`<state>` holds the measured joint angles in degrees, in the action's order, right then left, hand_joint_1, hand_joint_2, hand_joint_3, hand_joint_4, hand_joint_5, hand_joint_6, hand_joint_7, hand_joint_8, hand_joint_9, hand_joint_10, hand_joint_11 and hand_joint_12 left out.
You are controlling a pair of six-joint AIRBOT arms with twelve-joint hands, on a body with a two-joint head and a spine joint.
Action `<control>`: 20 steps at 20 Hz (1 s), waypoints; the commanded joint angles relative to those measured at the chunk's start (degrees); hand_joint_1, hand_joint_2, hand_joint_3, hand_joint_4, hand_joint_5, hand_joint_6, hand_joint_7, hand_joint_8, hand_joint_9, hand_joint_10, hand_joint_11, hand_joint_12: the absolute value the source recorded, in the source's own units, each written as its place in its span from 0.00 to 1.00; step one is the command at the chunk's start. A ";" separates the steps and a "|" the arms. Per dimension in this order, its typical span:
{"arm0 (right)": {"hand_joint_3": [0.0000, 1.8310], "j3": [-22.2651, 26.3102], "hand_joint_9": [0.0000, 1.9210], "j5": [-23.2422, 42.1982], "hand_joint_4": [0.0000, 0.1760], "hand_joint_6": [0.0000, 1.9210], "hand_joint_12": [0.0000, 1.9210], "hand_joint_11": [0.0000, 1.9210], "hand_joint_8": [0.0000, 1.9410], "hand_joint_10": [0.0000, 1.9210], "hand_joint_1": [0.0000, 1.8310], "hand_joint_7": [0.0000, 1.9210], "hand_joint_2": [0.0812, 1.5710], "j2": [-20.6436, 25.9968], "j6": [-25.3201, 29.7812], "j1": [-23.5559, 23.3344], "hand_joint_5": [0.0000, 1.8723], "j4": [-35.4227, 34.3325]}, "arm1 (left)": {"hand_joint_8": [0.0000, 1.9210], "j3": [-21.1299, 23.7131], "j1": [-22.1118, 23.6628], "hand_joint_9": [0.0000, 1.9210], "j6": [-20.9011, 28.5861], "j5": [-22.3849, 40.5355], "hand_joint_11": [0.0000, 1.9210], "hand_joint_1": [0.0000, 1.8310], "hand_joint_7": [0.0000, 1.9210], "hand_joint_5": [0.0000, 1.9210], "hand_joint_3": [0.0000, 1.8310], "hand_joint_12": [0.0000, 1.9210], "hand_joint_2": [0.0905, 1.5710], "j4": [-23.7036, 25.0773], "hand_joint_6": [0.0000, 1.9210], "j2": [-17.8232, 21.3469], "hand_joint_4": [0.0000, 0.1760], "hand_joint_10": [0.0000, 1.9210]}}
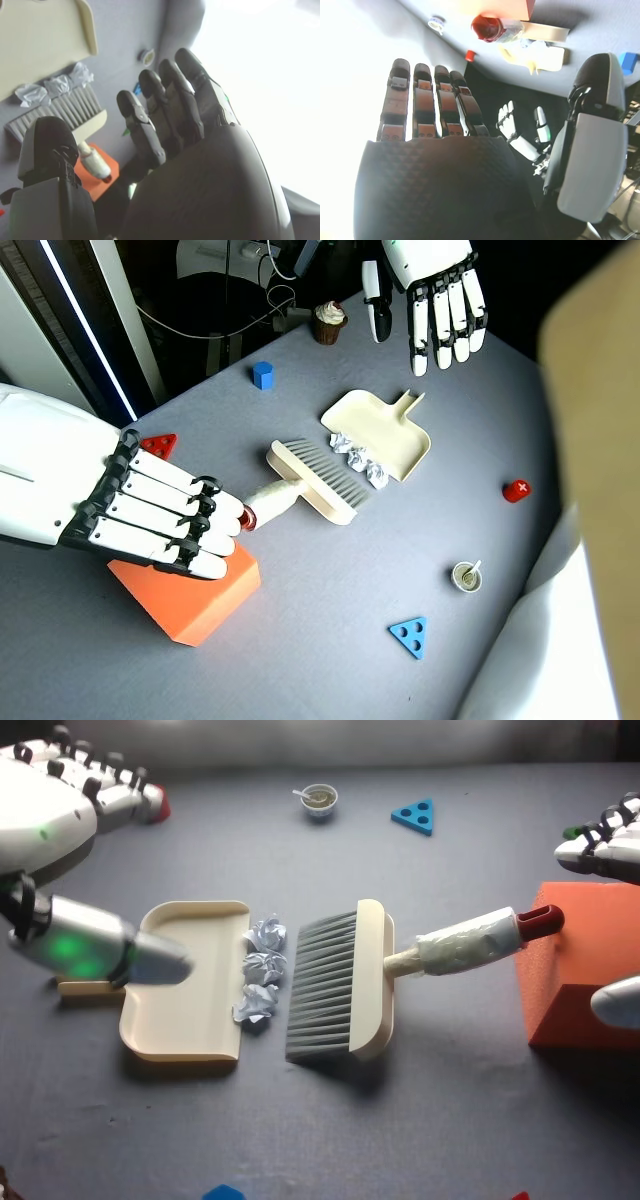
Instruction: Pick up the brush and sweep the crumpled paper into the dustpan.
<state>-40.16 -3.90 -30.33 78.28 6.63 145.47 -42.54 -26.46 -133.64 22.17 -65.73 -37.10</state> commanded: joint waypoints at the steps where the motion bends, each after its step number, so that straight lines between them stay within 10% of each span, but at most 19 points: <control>1: 0.00 0.00 0.08 -4.59 0.00 0.00 0.04 0.06 0.00 0.00 0.00 0.08 0.59 0.70 0.24 -0.55 0.06 1.00 | 0.00 0.15 0.78 0.08 -0.38 3.57 0.03 0.06 0.08 0.06 0.00 0.13 0.50 1.59 0.00 0.15 0.00 0.00; 9: 0.00 0.24 0.09 -6.13 0.00 0.00 0.03 0.07 0.00 0.00 0.00 0.08 0.59 0.71 0.25 -0.54 0.06 0.82 | 0.00 -0.23 0.83 0.08 -1.80 2.67 0.05 0.03 0.08 0.05 0.00 0.12 0.52 1.99 0.00 -0.15 0.00 0.00; 16: 0.00 0.32 0.08 -7.72 0.00 0.00 0.02 0.06 0.00 0.00 0.00 0.07 0.60 0.72 0.23 -0.54 0.06 0.68 | 0.00 -2.84 -0.35 0.09 -2.57 -2.34 0.06 0.34 0.06 0.02 0.01 0.12 0.57 3.35 0.00 -3.30 0.00 0.00; 20: 0.00 1.54 0.08 -12.82 0.00 0.00 0.02 0.06 0.00 0.00 0.00 0.08 0.59 0.73 -3.97 -0.19 0.06 0.76 | 0.00 -4.11 -4.28 0.09 9.81 0.93 0.08 0.41 0.06 0.02 0.00 0.12 0.57 13.14 0.00 -4.37 0.00 0.00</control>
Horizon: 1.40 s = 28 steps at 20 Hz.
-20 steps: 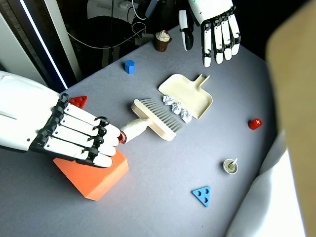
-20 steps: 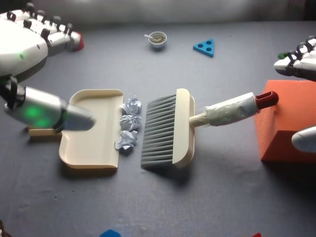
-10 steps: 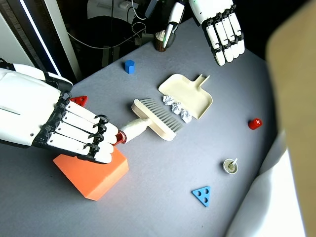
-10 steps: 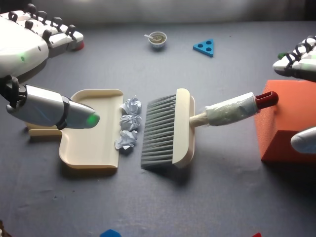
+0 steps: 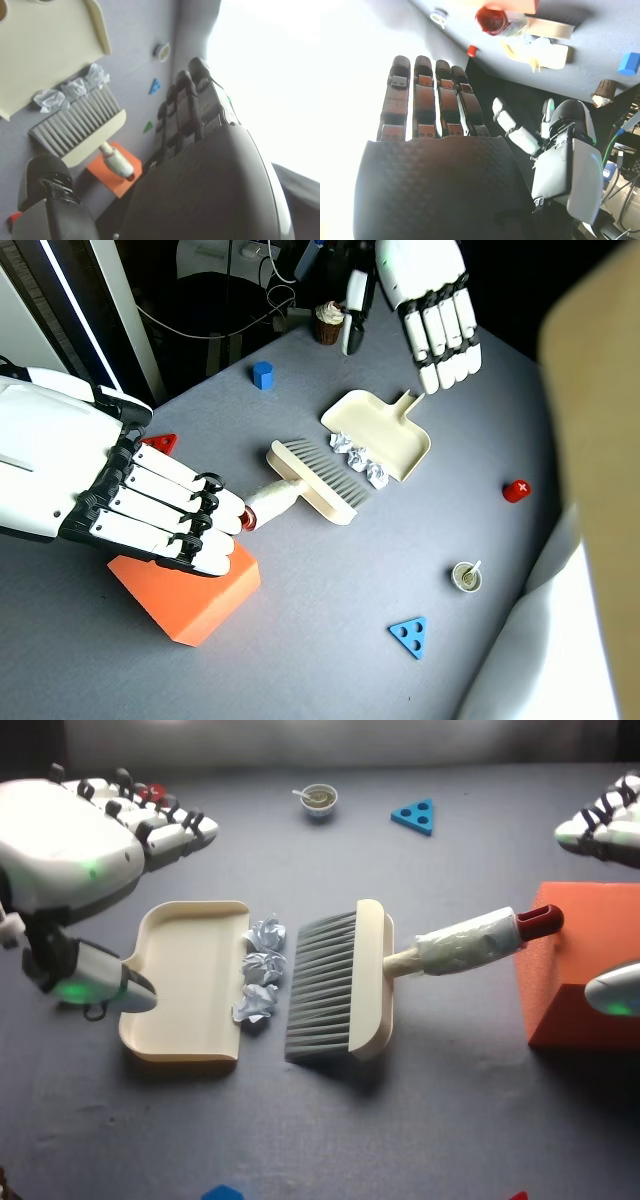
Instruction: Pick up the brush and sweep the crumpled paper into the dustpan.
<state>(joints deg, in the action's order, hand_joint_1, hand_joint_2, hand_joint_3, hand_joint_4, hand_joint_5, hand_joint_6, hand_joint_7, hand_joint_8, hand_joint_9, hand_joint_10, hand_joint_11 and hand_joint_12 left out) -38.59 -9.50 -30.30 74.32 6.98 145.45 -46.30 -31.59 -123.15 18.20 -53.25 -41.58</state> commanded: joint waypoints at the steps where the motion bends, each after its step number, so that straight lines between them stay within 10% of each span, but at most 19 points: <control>1: 0.00 0.88 0.08 -10.39 0.00 0.00 0.02 0.06 0.00 0.00 0.00 0.08 0.59 0.71 -1.97 -0.19 0.06 0.86 | 0.00 -0.25 -1.28 0.09 4.93 9.17 0.07 0.40 0.06 0.03 0.01 0.12 0.58 4.38 0.01 0.06 0.00 0.00; 13: 0.00 2.19 0.09 -11.35 0.00 0.00 0.02 0.08 0.00 0.00 0.00 0.09 0.60 0.98 -5.40 0.54 0.06 1.14 | 0.00 -1.35 -16.18 0.07 19.04 25.01 0.00 0.35 0.09 0.18 0.00 0.22 0.66 4.85 0.00 -1.77 0.35 0.00; 28: 0.00 3.44 0.07 -15.29 0.00 0.00 0.00 0.06 0.00 0.00 0.00 0.07 0.61 0.85 -8.26 1.15 0.05 0.35 | 0.00 -7.00 -22.63 0.06 23.22 27.81 0.00 0.35 0.10 0.25 0.00 0.22 0.68 6.12 0.00 -7.88 0.44 0.00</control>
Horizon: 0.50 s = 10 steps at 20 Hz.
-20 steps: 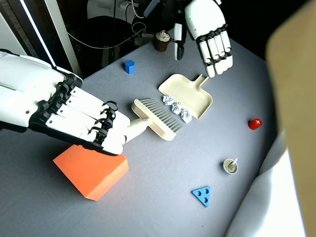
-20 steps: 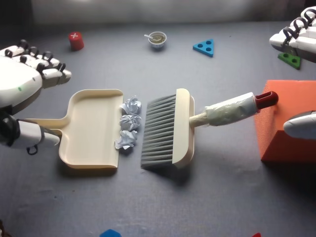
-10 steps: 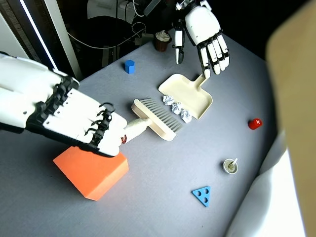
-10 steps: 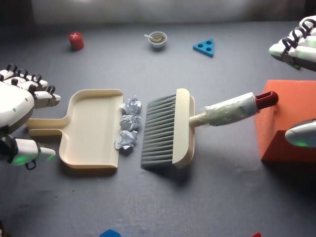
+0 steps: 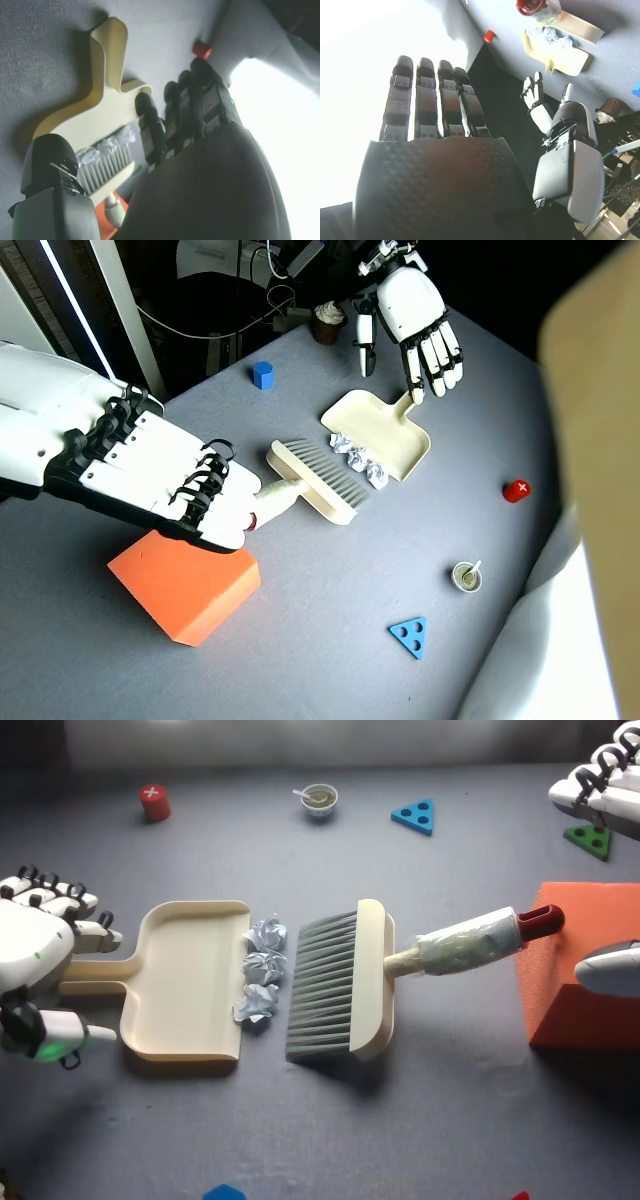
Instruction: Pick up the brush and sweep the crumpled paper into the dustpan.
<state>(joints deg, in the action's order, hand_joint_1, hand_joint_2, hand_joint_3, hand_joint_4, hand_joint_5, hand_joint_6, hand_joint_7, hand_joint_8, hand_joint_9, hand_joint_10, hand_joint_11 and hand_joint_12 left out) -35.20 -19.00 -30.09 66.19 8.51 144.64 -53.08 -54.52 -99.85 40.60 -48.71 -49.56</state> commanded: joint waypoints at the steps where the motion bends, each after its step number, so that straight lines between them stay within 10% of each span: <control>1: 0.00 0.08 0.07 -5.78 0.00 0.00 0.00 0.06 0.00 0.00 0.00 0.07 0.61 0.63 -0.19 -0.35 0.05 1.16 | 0.00 -0.47 0.26 0.06 -0.26 5.42 0.00 0.35 0.10 0.25 0.00 0.22 0.68 1.43 0.00 -0.28 0.44 0.00; 10: 0.00 0.63 0.08 -5.39 0.00 0.00 0.00 0.07 0.00 0.00 0.03 0.08 0.62 0.62 -1.08 -0.28 0.06 1.19 | 0.00 -5.09 -0.34 0.05 0.16 4.88 0.00 0.34 0.09 0.24 0.00 0.19 0.68 1.93 0.00 -3.88 0.40 0.00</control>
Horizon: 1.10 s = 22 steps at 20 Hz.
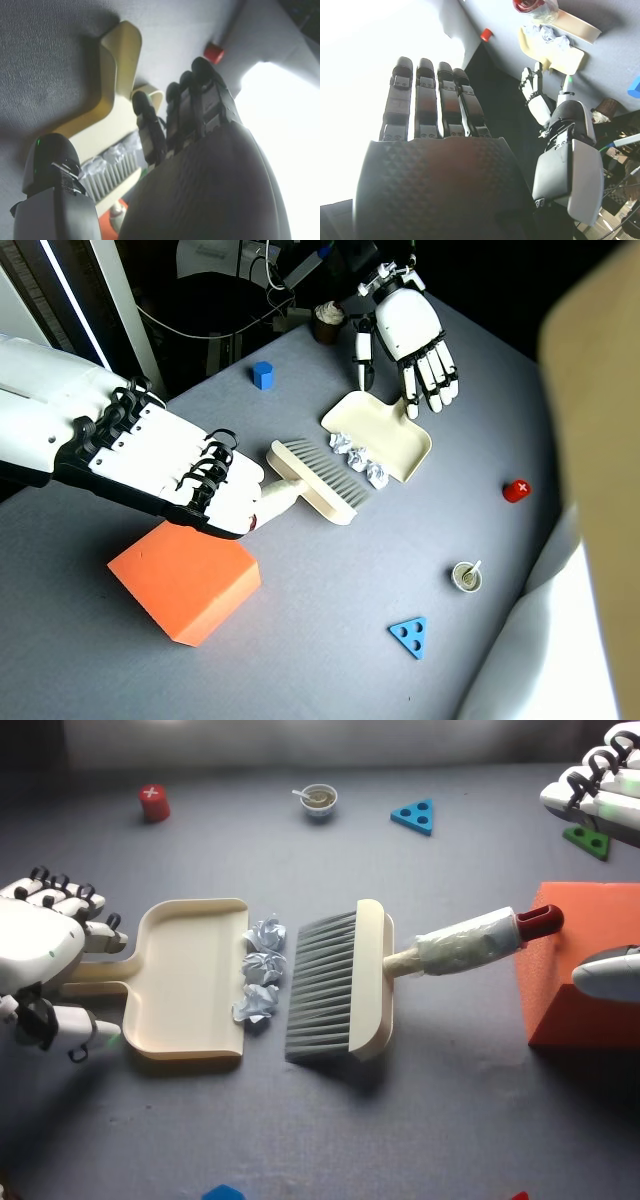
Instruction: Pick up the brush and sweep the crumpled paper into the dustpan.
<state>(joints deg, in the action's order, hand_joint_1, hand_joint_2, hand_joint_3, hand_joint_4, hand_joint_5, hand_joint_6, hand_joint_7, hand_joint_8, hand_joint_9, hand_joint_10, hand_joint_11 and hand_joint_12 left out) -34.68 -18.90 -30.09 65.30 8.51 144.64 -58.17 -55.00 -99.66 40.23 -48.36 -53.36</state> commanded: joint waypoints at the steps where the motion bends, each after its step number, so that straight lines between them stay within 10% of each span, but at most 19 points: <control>1: 0.00 0.13 0.08 -5.37 0.00 0.00 0.00 0.06 0.00 0.00 0.03 0.07 0.62 0.62 -0.19 -0.28 0.05 1.19 | 0.00 -0.52 0.20 0.06 0.28 5.16 0.00 0.34 0.09 0.25 0.00 0.23 0.68 1.86 0.00 -0.28 0.43 0.00; 15: 0.00 0.49 0.09 -3.90 0.00 0.00 0.01 0.08 0.00 0.00 0.04 0.08 0.62 0.63 -0.19 -0.28 0.05 2.10 | 0.00 -4.92 1.01 0.08 0.69 1.76 0.00 0.42 0.12 0.40 0.00 0.22 0.71 1.81 0.01 -3.80 0.34 0.00; 16: 0.00 0.53 0.09 -3.75 0.00 0.00 0.01 0.07 0.00 0.00 0.04 0.08 0.63 0.63 -0.19 -0.28 0.05 2.23 | 0.00 -4.98 1.15 0.10 0.48 1.57 0.00 0.52 0.15 0.46 0.00 0.31 0.72 1.82 0.44 -3.94 0.81 0.00; 17: 0.00 0.60 0.08 -3.62 0.00 0.00 0.00 0.07 0.00 0.00 0.03 0.08 0.63 0.63 -0.19 -0.28 0.06 2.49 | 0.00 -5.06 1.37 0.13 0.11 1.31 0.00 0.57 0.17 0.49 0.00 0.37 0.71 1.80 0.52 -4.04 0.16 0.00; 22: 0.00 0.99 0.07 -3.33 0.00 0.00 0.00 0.06 0.00 0.00 0.02 0.07 0.63 0.63 -0.21 -0.24 0.05 3.72 | 0.00 -6.02 3.08 0.13 -0.89 -0.99 0.00 0.59 0.17 0.48 0.00 0.37 0.71 2.20 0.55 -3.96 0.00 0.00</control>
<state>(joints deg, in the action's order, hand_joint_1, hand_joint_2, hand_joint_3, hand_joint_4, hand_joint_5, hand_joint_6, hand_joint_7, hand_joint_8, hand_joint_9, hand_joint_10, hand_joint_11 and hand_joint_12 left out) -33.78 -16.86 -30.09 65.17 8.54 146.65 -63.77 -52.27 -100.31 35.46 -47.46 -57.06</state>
